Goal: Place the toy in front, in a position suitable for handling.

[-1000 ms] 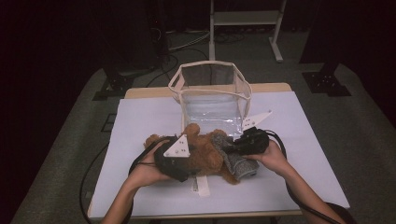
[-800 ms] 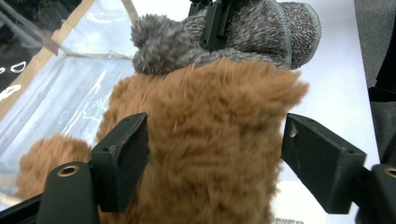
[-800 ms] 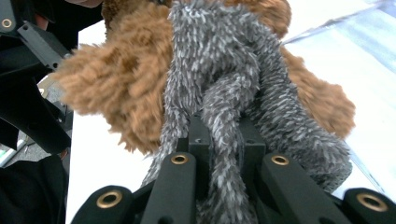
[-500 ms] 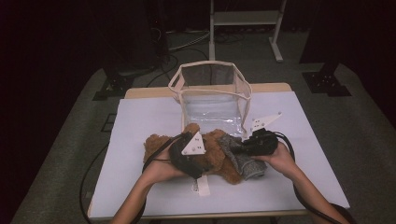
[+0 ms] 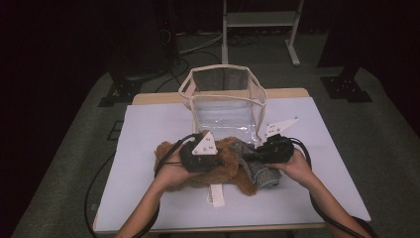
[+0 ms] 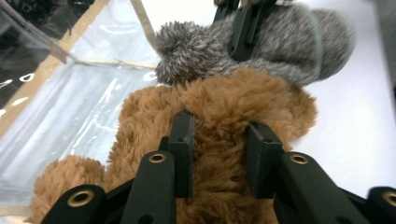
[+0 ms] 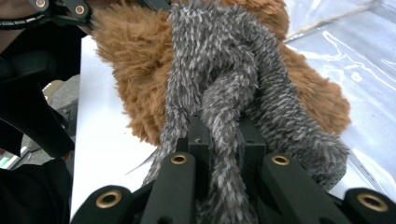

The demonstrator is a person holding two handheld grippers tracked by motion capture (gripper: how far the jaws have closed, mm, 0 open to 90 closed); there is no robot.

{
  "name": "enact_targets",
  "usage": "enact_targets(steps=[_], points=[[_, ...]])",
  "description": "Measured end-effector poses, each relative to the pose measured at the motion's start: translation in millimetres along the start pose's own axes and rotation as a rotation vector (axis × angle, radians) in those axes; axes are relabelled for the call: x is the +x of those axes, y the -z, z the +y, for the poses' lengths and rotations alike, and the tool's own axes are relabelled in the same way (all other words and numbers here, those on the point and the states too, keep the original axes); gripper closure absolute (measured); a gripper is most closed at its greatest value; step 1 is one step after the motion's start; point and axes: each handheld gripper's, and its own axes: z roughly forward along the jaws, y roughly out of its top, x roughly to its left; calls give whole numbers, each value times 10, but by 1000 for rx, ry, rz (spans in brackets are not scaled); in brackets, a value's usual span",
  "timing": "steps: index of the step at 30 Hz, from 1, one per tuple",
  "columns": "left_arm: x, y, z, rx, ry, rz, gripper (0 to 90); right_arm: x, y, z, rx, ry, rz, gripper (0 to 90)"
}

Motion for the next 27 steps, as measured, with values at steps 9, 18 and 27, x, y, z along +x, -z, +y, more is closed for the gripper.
enact_targets(steps=[9,18,27], points=[[-29,122,66,-89,38,-90,760,148,-21,86,21,46,40,796],[-135,87,155,-19,-20,-61,542,220,19,105,38,71,26,796],[-150,-120,92,52,-11,12,229,-3,14,-59,19,-6,13,796]])
